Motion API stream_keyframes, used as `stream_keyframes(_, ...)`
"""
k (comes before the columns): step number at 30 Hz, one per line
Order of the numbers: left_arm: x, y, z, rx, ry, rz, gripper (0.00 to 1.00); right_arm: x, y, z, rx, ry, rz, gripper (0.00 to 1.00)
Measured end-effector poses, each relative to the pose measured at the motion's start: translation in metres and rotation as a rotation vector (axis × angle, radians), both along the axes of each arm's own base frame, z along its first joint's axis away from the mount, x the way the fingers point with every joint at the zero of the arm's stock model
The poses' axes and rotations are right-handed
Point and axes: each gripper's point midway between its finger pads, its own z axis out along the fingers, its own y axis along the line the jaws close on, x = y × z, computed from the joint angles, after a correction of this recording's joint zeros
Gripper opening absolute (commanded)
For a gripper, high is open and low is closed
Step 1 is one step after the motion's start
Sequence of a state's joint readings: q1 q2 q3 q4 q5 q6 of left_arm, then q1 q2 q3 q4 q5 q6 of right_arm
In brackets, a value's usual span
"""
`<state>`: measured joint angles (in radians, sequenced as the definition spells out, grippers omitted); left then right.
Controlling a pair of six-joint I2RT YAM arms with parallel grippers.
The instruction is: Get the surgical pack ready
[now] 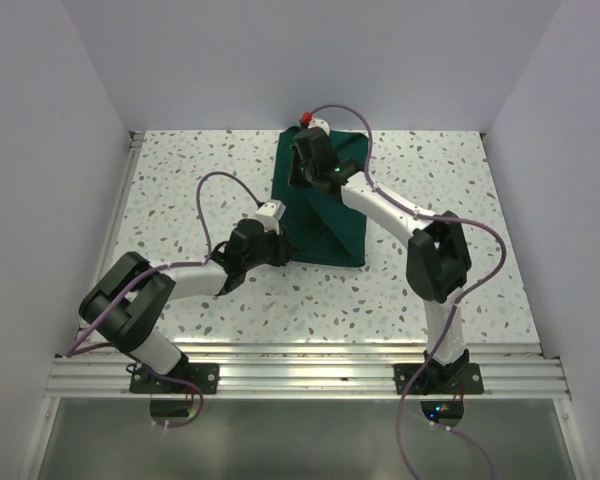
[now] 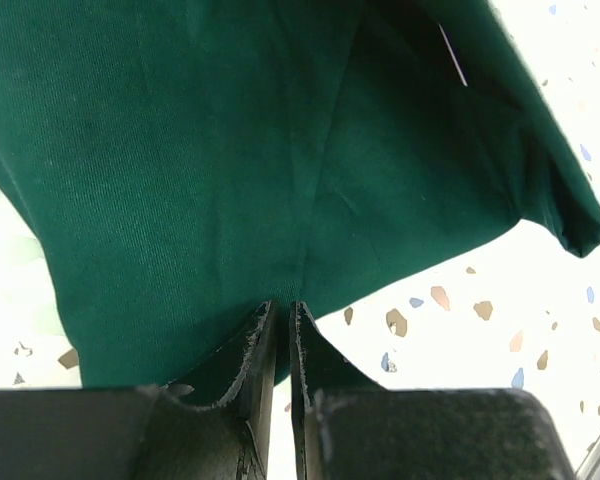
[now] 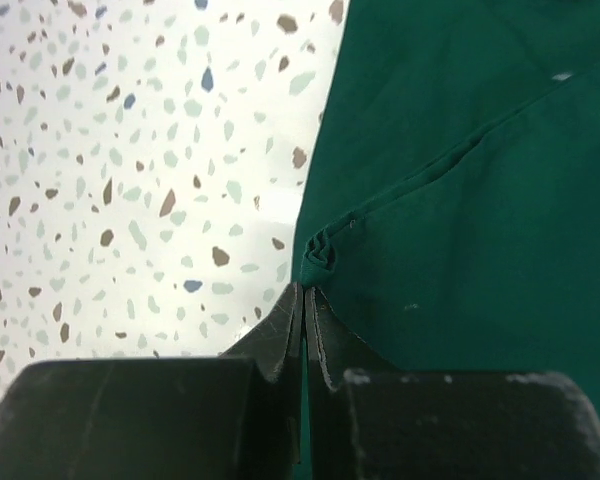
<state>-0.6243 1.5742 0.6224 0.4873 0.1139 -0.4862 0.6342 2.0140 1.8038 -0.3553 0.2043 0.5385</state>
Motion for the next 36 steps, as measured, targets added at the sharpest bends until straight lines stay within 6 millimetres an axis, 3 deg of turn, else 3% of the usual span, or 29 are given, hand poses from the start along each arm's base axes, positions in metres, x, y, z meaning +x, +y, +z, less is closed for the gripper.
stream_keyframes(8,0.002,0.001,-0.001,0.008,-0.003,0.010,0.13,-0.008,0.037,-0.055,0.040,0.110,0.071,0.00)
stream_keyframes(20,0.003,0.001,-0.003,0.020,-0.011,0.017,0.13,-0.002,0.067,-0.105,0.105,0.212,0.116,0.00)
stream_keyframes(22,0.003,0.001,-0.003,0.020,-0.011,0.018,0.13,-0.003,0.069,-0.112,0.110,0.224,0.119,0.03)
stream_keyframes(25,0.004,0.002,-0.003,0.021,-0.011,0.021,0.14,-0.004,0.074,-0.119,0.129,0.242,0.127,0.18)
stream_keyframes(27,0.004,0.002,-0.003,0.021,-0.011,0.022,0.18,-0.003,0.080,-0.116,0.153,0.242,0.141,0.33)
stream_keyframes(32,0.001,0.002,0.003,0.021,-0.003,0.027,0.48,-0.001,0.091,-0.106,0.209,0.226,0.173,0.42)
stream_keyframes(36,0.000,0.010,0.024,0.013,-0.024,0.074,0.60,0.008,0.093,-0.086,0.242,0.197,0.184,0.50)
